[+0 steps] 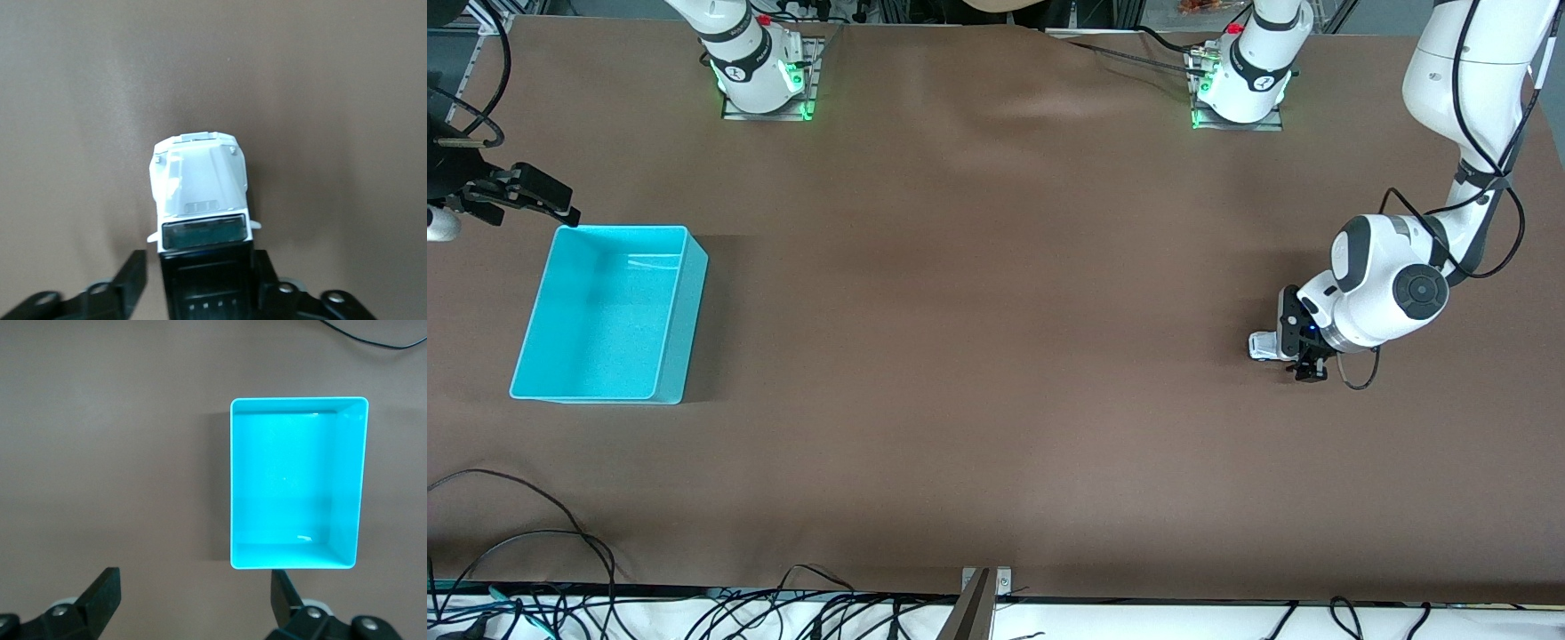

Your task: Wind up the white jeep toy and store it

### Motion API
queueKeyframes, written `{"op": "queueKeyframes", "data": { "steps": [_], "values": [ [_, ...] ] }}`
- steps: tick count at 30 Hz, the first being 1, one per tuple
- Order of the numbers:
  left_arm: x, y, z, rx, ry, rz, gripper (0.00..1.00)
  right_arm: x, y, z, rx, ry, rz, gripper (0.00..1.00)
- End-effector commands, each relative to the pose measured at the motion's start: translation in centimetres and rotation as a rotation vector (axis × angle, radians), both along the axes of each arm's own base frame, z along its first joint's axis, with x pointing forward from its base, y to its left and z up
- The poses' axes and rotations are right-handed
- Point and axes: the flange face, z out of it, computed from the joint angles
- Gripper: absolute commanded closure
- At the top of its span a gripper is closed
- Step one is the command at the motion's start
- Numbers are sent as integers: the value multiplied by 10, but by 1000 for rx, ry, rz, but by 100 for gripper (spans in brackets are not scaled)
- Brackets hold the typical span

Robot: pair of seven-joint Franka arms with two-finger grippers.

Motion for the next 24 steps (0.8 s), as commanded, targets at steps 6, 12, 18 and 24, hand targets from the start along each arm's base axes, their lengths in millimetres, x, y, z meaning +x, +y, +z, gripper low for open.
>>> {"op": "queueKeyframes", "data": {
  "steps": [6, 12, 18, 24],
  "values": [
    [1, 2, 2, 5, -15, -45, 77, -7, -2, 5, -15, 1, 5, 0],
    [0, 2, 1, 2, -12, -42, 77, -7, -2, 5, -15, 1, 5, 0],
    [0, 11, 1, -1, -12, -20, 77, -7, -2, 5, -15, 1, 5, 0],
    [-2, 18, -2, -3, -6, -4, 77, -7, -2, 5, -15, 1, 5, 0]
  ]
}}
